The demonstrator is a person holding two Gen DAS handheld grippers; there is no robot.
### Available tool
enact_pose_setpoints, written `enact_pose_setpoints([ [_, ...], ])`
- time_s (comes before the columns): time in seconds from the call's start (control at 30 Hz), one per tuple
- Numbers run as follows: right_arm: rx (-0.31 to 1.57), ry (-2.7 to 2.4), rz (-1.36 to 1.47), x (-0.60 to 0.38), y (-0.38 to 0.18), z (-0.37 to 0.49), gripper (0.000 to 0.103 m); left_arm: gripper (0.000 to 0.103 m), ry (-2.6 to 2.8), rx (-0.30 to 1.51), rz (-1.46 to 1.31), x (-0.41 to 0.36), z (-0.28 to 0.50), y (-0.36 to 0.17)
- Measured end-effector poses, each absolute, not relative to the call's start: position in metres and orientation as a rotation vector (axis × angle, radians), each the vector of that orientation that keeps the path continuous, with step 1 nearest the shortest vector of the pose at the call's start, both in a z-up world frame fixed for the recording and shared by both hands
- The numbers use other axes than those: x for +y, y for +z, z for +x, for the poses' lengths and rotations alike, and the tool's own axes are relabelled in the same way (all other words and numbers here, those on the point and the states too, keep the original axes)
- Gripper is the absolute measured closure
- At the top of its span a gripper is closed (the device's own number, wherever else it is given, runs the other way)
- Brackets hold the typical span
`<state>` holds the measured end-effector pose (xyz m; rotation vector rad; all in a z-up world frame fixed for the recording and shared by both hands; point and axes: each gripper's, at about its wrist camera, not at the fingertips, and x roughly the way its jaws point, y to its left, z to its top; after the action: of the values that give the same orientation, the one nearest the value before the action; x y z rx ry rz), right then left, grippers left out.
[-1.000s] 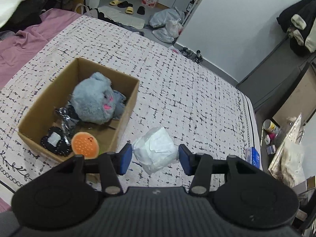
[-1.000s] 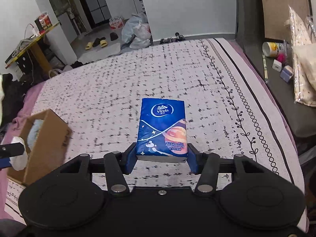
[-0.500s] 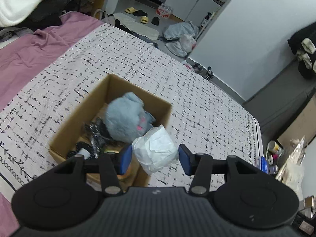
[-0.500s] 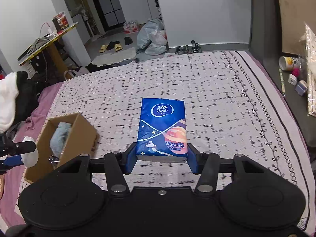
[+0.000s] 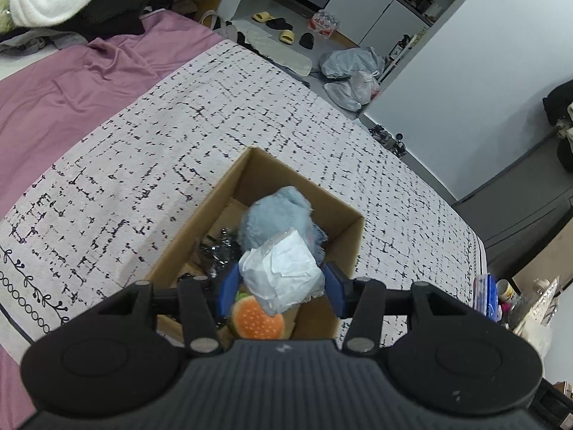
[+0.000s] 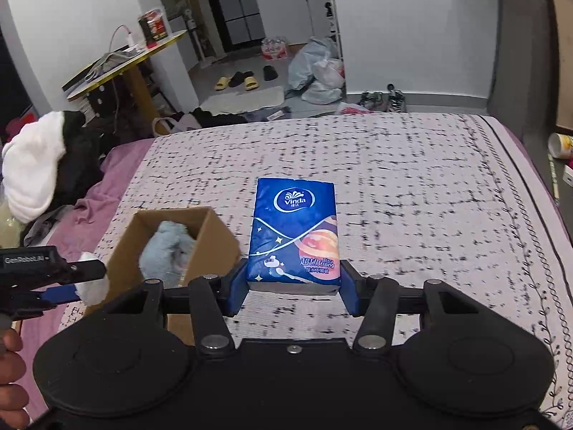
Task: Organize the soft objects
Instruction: 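Carry the white tissue and blue tissue pack over the box, then open both grippers to drop the tissue and tissue pack into the box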
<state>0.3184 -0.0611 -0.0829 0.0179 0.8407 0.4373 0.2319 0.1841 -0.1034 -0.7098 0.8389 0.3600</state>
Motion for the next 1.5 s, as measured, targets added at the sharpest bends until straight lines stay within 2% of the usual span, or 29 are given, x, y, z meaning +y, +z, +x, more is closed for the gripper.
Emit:
enact_pose_setpoints([
  [0.57,0.87,0.542,0.001,0.007,-0.079,0.315,0.052,0.053,0.374,0.927,-0.785,0.21,0.235,-0.144],
  [0.67,0.886,0.564,0.017,0.019,-0.079,0.316,0.052,0.049,0.383,0.941,-0.792,0.212,0.235,-0.147],
  [0.8,0.914,0.589,0.051,0.033,-0.082,0.319,0.052,0.038,0.375,0.952,-0.801,0.216,0.234,-0.147],
  [1.1,0.979,0.608,0.127,0.053,-0.095,0.321,0.052,0.035,0.397,0.91,-0.804,0.231,0.223,-0.131],
  [1.37,1.024,0.612,0.15,0.056,-0.103,0.316,0.041,0.035,0.408,0.898,-0.812,0.234,0.213,-0.127],
  [1.5,1.021,0.602,0.14,0.048,-0.097,0.311,0.041,0.035,0.408,0.897,-0.815,0.231,0.21,-0.124],
])
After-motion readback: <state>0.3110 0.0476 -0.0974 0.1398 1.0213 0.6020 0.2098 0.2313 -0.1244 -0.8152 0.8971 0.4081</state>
